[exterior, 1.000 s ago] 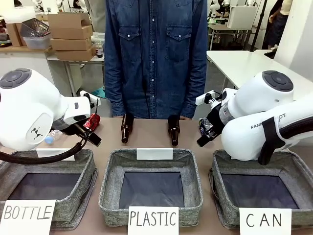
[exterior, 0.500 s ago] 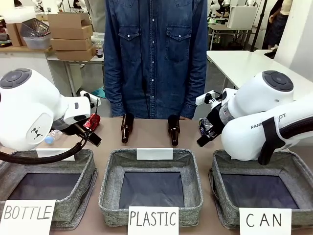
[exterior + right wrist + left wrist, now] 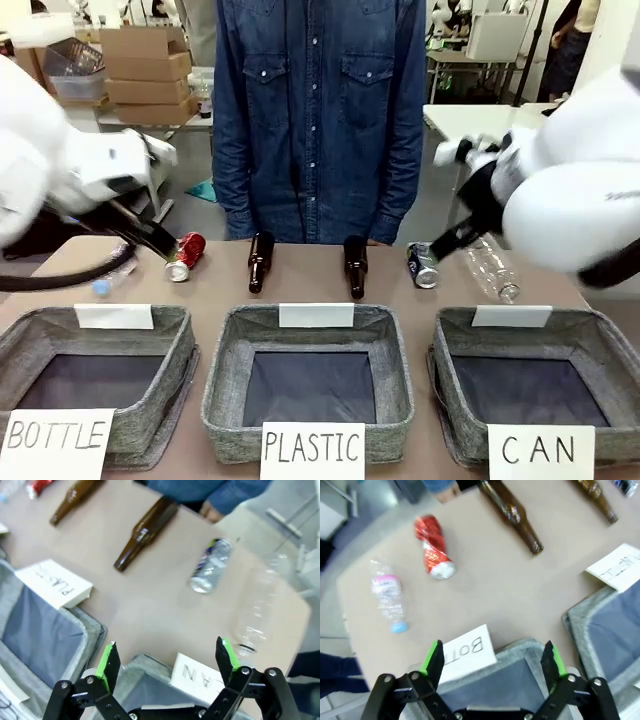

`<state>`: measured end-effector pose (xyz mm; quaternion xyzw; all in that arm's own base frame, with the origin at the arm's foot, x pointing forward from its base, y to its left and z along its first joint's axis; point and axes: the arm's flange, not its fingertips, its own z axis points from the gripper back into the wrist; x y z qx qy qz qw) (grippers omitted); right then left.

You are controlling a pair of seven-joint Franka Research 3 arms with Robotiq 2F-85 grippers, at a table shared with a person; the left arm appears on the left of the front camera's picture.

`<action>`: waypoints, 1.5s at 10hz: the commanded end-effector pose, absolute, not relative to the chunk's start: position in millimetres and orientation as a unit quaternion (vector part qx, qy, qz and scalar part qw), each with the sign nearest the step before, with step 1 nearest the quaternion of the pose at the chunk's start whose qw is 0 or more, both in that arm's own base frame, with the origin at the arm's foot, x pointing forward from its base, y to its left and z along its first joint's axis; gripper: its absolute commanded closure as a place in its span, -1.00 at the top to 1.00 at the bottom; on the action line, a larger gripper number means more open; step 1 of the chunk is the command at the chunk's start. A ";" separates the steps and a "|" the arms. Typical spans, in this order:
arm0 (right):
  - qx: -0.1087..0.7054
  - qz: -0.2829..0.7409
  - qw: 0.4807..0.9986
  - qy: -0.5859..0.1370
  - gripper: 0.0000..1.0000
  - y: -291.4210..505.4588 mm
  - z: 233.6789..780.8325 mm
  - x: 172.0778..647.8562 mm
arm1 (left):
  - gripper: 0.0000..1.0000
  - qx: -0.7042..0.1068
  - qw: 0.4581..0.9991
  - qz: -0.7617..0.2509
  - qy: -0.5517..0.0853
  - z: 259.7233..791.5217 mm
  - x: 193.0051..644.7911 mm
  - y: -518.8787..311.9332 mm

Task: Sort the can waste into the basket.
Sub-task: Pick up the can waste from the table and place it in the right Fabric basket.

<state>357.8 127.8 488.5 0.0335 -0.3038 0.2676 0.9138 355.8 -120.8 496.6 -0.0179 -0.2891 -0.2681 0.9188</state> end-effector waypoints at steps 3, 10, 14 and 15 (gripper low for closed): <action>0.023 0.244 0.910 -0.335 1.00 110.0 520.5 345.0 | 1.00 -0.018 0.919 -0.268 -0.289 496.6 355.8 -120.8; 0.466 -0.027 0.869 -0.165 1.00 -3.8 539.5 346.3 | 1.00 -0.501 0.777 -0.362 -0.120 535.4 343.3 -10.5; 0.505 -0.101 0.850 -0.108 1.00 0.4 520.3 373.7 | 1.00 -0.569 0.749 -0.306 -0.145 516.5 363.5 7.6; 0.497 -0.005 0.857 -0.138 1.00 -18.3 525.2 352.7 | 1.00 -0.436 0.862 -0.204 -0.159 519.8 366.3 2.2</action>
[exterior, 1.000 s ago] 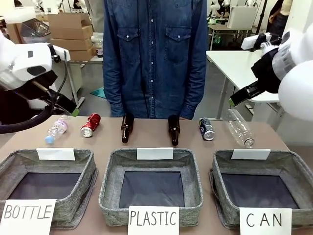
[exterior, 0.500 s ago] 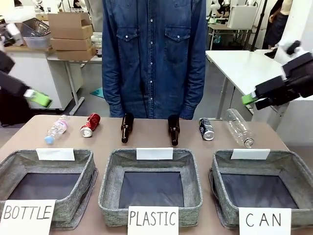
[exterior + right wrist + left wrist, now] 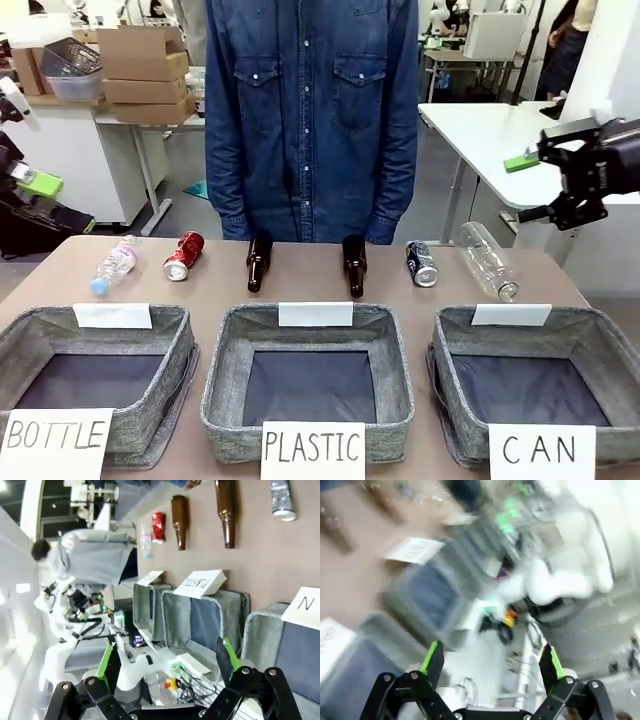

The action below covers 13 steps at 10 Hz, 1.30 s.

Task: Sort the can waste into the basket.
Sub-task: Pick up the can waste from the table and place it in the right Fabric basket.

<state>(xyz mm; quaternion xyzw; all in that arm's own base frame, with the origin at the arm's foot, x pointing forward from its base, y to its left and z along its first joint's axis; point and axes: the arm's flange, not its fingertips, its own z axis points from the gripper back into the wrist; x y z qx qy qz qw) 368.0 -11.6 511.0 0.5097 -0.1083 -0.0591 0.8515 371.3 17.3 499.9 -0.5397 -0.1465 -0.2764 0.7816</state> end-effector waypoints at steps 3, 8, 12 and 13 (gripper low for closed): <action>0.497 -0.005 0.857 -0.138 1.00 -18.3 525.2 352.7 | 1.00 -0.585 0.736 -0.313 -0.136 506.6 353.7 13.1; 0.497 -0.005 0.857 -0.138 1.00 -18.3 525.2 352.7 | 1.00 -0.457 0.846 -0.246 -0.117 509.4 367.6 2.5; 0.497 -0.005 0.857 -0.138 1.00 -18.3 525.2 352.7 | 1.00 -0.185 0.954 -0.192 -0.136 494.6 451.5 -73.4; 0.497 -0.005 0.857 -0.138 1.00 -18.3 525.2 352.7 | 1.00 -0.220 0.948 -0.151 -0.173 501.0 466.6 -69.4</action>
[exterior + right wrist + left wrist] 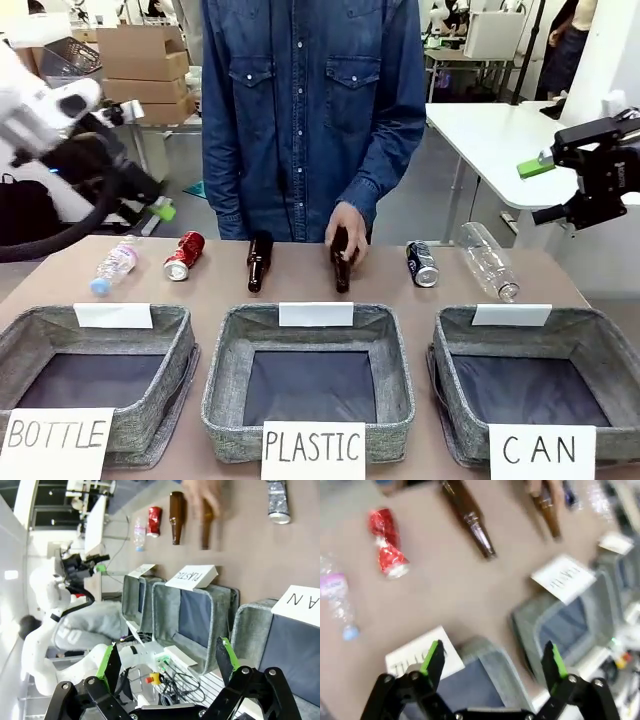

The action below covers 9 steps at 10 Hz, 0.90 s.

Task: Sort the can waste into the basket.
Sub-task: Pick up the can waste from the table and place it in the right Fabric basket.

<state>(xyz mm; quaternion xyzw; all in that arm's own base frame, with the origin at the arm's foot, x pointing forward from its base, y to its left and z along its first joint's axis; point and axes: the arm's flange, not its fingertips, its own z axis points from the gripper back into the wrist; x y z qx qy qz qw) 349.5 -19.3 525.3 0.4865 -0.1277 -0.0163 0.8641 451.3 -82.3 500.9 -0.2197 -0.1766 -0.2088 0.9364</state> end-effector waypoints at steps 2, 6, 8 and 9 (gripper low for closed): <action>0.497 -0.005 0.857 -0.138 1.00 -18.3 525.2 352.7 | 1.00 -0.253 0.924 -0.242 -0.156 502.2 432.6 -69.6; 0.497 -0.005 0.857 -0.138 1.00 -18.3 525.2 352.7 | 1.00 -0.239 0.940 -0.226 -0.094 489.1 474.5 -66.0; 0.497 -0.005 0.857 -0.138 1.00 -18.3 525.2 352.7 | 1.00 -0.344 0.920 -0.178 -0.055 501.0 486.3 13.9; 0.497 -0.005 0.857 -0.138 1.00 -18.3 525.2 352.7 | 1.00 -0.380 0.905 -0.163 -0.097 519.0 462.2 55.3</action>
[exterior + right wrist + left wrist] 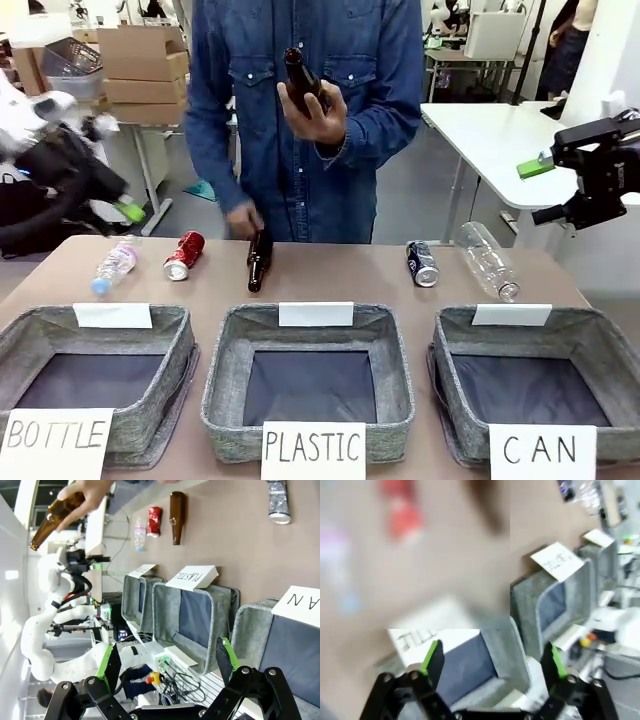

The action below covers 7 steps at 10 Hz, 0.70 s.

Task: Sort the can waste into the basket.
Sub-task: Pick up the can waste from the table and place it in the right Fabric basket.

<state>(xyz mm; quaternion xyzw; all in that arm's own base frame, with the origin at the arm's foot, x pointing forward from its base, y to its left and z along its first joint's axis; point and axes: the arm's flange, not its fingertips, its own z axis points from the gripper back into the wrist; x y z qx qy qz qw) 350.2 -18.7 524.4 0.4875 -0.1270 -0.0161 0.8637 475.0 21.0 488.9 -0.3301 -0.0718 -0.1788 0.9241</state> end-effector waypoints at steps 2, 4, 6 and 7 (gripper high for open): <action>0.497 -0.005 0.857 -0.138 1.00 -18.3 525.2 352.7 | 1.00 -0.423 0.882 -0.140 -0.153 533.3 414.0 100.7; 0.497 -0.005 0.857 -0.138 1.00 -18.3 525.2 352.7 | 1.00 -0.451 0.867 -0.101 -0.185 531.4 378.9 132.6; 0.497 -0.005 0.857 -0.138 1.00 -18.3 525.2 352.7 | 1.00 -0.488 0.848 -0.094 -0.186 522.1 364.9 156.4; 0.497 -0.005 0.857 -0.138 1.00 -18.3 525.2 352.7 | 1.00 -0.516 0.827 -0.107 -0.195 517.2 362.3 163.8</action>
